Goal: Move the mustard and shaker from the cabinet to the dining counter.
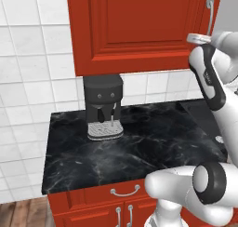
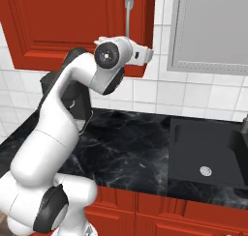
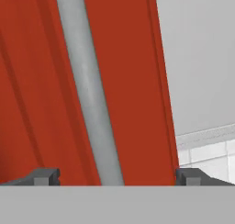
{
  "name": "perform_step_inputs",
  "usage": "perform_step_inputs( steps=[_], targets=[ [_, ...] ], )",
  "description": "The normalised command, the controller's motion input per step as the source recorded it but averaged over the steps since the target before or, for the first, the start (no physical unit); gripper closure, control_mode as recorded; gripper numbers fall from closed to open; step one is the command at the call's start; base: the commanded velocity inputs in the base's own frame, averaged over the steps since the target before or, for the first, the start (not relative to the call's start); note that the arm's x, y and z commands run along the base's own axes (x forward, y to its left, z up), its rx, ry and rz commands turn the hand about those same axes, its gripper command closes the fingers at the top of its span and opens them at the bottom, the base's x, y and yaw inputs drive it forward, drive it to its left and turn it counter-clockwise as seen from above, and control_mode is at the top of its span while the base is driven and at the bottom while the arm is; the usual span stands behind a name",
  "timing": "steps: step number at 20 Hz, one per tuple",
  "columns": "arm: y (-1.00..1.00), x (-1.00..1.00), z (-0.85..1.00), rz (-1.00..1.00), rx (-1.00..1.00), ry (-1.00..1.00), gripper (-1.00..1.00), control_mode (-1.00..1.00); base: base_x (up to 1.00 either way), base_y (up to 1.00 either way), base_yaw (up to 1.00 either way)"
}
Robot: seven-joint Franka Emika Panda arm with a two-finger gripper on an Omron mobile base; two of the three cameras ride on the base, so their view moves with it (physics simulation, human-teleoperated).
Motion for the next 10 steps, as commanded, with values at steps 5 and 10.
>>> perform_step_inputs(
  steps=[5, 10],
  targets=[
    [-0.01, 0.27, 0.01, 0.00, 0.03, -0.23, -1.00, -1.00, 0.00, 0.00, 0.00],
    [-0.16, 0.46, 0.00, 0.01, 0.07, -0.07, -1.00, -1.00, 0.00, 0.00, 0.00]
  ],
)
